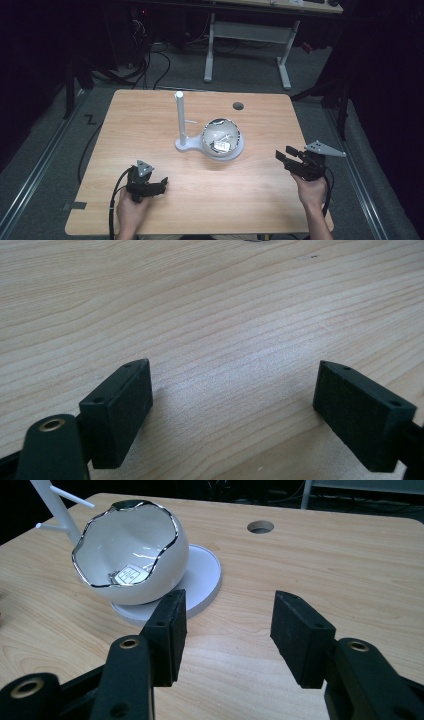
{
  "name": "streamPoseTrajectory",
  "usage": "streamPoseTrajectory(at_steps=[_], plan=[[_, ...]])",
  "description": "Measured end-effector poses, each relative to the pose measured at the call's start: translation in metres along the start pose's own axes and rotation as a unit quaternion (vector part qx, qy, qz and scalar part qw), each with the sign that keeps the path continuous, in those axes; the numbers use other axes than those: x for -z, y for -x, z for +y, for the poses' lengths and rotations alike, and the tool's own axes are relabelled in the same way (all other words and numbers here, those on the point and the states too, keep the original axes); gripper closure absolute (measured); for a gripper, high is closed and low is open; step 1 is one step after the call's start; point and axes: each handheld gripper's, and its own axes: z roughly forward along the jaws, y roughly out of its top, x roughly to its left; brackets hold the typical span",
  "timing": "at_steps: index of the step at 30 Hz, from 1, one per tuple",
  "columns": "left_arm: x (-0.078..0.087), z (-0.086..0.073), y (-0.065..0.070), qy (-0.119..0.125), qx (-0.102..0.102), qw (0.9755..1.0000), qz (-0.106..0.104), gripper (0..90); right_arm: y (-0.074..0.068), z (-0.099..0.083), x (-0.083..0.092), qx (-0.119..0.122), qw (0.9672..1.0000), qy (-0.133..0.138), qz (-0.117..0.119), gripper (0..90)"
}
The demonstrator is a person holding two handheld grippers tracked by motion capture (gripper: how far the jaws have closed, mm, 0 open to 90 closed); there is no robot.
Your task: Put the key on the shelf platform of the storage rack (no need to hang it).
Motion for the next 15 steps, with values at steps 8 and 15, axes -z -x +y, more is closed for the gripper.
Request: streamPoseTrajectory(at_steps=[8,15], plan=[[0.000,0.000,0.000,0.000,0.000,1.0000,0.000,16.2,0.000,-0.012,0.005,-0.009,1.0000,0.000,0.002,49.1],[0.000,0.000,0.000,0.000,0.000,1.0000,0.000,16.3,-0.005,-0.019,0.009,-0.003,1.0000,-0.006,0.001,48.2]])
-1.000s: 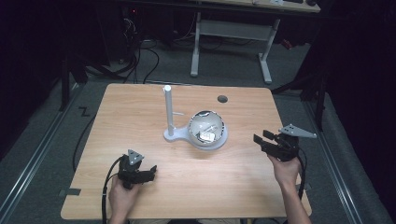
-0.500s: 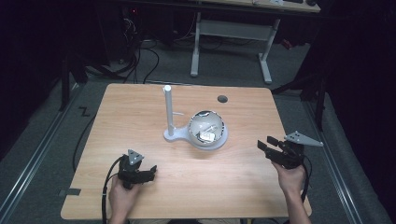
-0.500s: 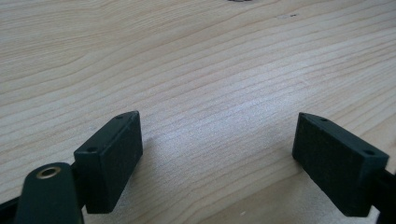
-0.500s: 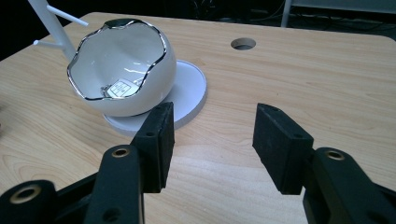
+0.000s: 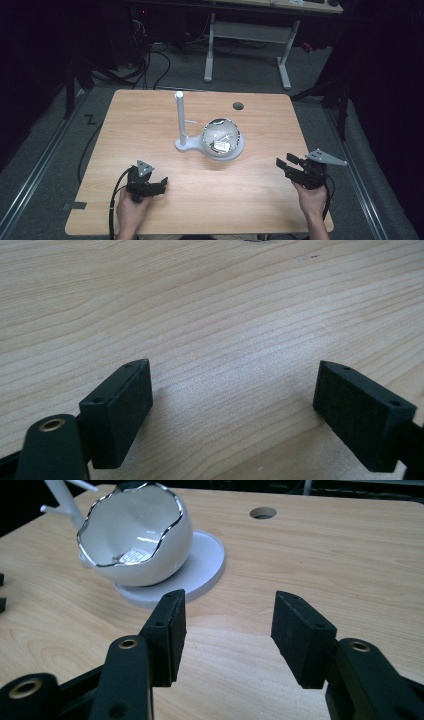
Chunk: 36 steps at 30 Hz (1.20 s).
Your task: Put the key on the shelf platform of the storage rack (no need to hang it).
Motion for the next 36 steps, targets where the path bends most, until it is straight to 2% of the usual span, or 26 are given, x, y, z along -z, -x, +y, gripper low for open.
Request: streamPoseTrajectory(at_steps=[6,12,29,36], plan=[[0.000,0.000,0.000,0.000,0.000,1.0000,0.000,16.2,-0.009,-0.006,-0.003,0.006,0.9998,-0.010,0.014,48.1],[0.000,0.000,0.000,0.000,0.000,1.0000,0.000,16.3,-0.014,-0.010,-0.007,0.006,0.9997,-0.009,0.023,48.1],[0.000,0.000,0.000,0.000,0.000,1.0000,0.000,16.2,-0.023,-0.024,-0.016,0.003,0.9989,-0.024,0.040,48.1],[0.000,0.000,0.000,0.000,0.000,1.0000,0.000,16.3,-0.025,-0.031,-0.021,-0.005,0.9986,-0.027,0.044,48.1]])
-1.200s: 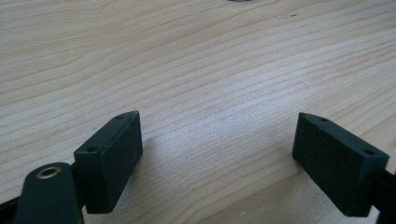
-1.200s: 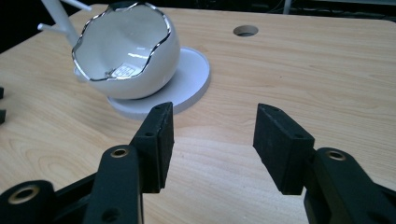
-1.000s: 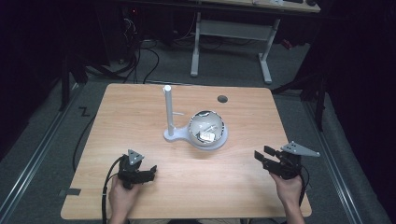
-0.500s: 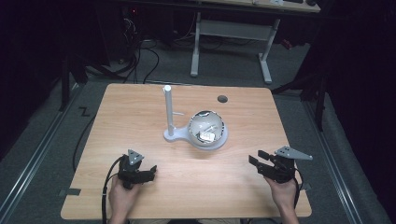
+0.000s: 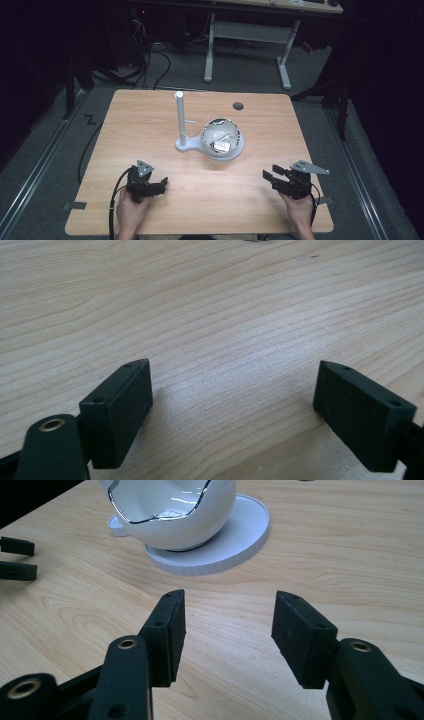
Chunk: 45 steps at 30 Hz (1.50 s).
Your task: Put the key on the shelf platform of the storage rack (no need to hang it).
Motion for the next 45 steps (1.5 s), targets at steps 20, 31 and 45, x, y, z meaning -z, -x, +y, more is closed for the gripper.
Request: streamPoseTrajectory(at_steps=[20,31,45], plan=[[0.000,0.000,0.000,0.000,0.000,1.0000,0.000,16.2,-0.004,-0.014,-0.017,-0.009,0.9998,-0.015,0.008,48.1],[0.000,0.000,0.000,0.000,0.000,1.0000,0.000,16.2,-0.010,-0.019,-0.033,-0.005,0.9990,-0.037,0.023,48.3],[0.000,0.000,0.000,0.000,0.000,1.0000,0.000,16.2,-0.016,-0.025,-0.051,0.000,0.9972,-0.074,0.013,47.6]])
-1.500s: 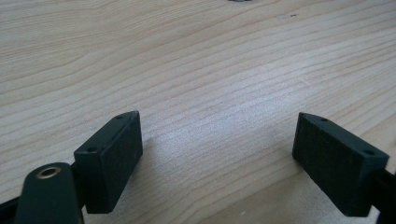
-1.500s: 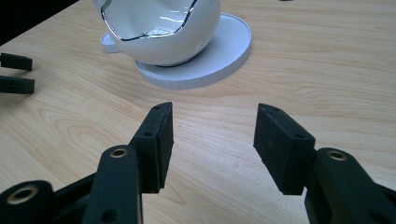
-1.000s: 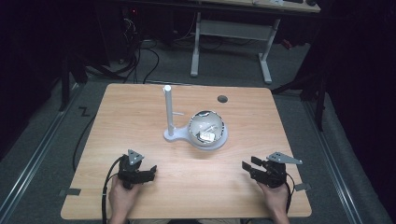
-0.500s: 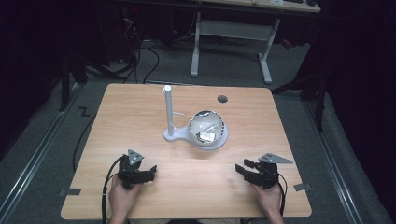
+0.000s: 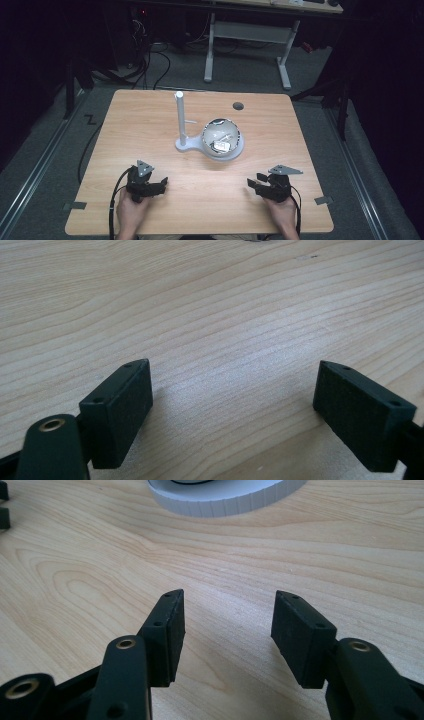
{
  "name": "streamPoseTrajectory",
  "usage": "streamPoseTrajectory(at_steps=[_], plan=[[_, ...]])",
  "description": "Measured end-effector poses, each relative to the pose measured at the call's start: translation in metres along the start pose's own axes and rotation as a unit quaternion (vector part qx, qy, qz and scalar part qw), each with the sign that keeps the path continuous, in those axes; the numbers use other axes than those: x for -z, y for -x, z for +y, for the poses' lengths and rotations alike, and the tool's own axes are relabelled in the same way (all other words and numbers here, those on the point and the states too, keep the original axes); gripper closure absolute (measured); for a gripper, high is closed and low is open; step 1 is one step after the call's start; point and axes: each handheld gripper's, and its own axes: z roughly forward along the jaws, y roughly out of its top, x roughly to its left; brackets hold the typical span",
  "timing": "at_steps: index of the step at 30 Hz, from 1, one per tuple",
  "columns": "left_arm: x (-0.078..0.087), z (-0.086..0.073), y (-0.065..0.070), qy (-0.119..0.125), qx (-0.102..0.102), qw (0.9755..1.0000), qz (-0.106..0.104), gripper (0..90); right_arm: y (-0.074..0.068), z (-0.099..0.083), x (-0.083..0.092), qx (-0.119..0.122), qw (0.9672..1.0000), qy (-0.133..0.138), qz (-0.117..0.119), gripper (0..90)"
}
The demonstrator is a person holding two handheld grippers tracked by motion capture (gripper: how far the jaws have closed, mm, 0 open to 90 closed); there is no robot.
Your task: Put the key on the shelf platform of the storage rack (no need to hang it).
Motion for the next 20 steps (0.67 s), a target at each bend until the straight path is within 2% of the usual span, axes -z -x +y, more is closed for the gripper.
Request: streamPoseTrajectory(at_steps=[6,11,13,16,20], plan=[[0.000,0.000,0.000,0.000,-0.001,1.0000,0.000,16.2,-0.001,-0.003,-0.006,0.013,0.9996,-0.008,-0.023,47.5],[0.000,0.000,0.000,0.000,0.000,1.0000,0.000,16.2,-0.004,-0.005,-0.008,0.025,0.9989,-0.002,-0.039,46.5],[0.000,0.000,0.000,0.000,-0.001,1.0000,0.000,16.2,-0.008,-0.005,-0.009,0.041,0.9981,-0.006,-0.046,42.9],[0.000,0.000,0.000,0.000,0.000,1.0000,0.000,16.2,-0.017,-0.005,-0.012,0.090,0.9931,-0.015,-0.073,41.8],[0.000,0.000,0.000,0.000,0.001,1.0000,0.000,16.3,-0.016,-0.004,-0.012,0.085,0.9938,-0.016,-0.070,41.6]])
